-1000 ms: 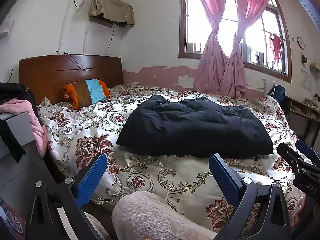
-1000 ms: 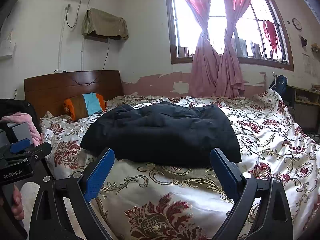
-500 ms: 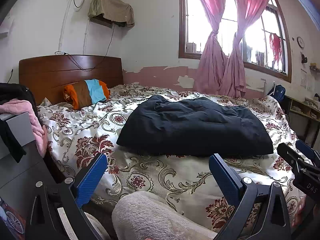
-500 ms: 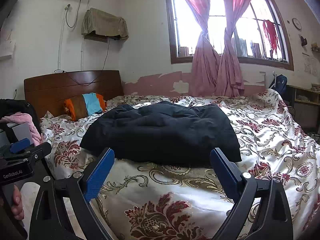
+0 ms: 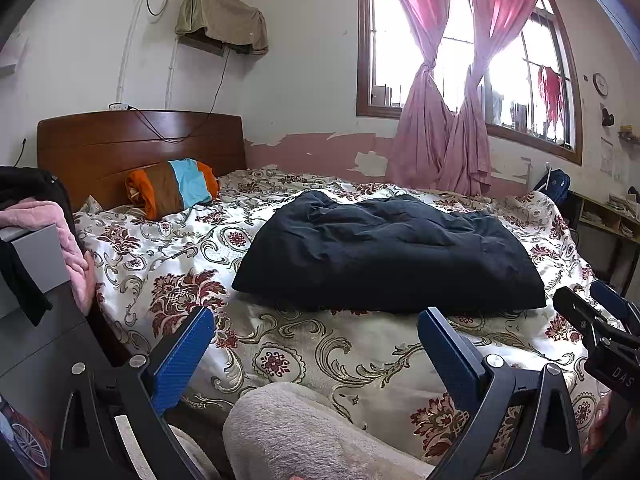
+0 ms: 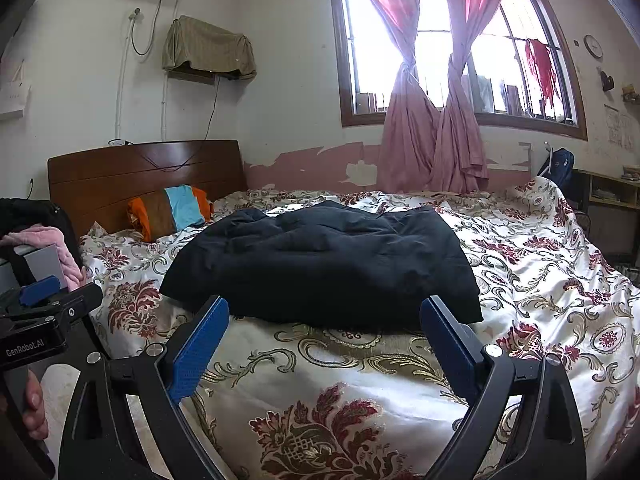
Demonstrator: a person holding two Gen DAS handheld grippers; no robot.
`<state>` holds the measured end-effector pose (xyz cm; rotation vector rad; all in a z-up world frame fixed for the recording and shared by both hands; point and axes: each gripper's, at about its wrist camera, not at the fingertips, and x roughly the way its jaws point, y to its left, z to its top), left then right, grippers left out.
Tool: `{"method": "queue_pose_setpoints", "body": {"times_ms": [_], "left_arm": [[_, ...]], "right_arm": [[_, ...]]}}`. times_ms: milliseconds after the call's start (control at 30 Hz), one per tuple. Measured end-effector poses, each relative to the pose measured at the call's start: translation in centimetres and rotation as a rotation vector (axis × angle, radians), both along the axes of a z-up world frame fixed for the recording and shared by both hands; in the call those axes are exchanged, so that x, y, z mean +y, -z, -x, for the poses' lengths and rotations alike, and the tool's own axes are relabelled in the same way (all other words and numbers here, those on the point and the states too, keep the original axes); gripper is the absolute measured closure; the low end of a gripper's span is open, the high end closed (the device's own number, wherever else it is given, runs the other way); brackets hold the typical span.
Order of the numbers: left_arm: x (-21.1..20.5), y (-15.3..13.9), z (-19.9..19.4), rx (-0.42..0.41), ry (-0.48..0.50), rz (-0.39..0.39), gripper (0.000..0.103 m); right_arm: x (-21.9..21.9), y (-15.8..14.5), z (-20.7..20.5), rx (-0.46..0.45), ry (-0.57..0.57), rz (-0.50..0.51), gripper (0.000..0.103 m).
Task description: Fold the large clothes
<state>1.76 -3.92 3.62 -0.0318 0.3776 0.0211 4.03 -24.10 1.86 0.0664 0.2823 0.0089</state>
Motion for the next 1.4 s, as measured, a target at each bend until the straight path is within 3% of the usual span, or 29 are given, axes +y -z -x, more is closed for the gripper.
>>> {"method": "queue_pose_setpoints", "body": {"times_ms": [1400], "left_arm": [[-0.08, 0.04, 0.06, -0.001, -0.001, -0.002, 0.001]], "right_arm": [[0.31, 0.13, 0.15, 0.002, 0.002, -0.002, 0.009]]}}
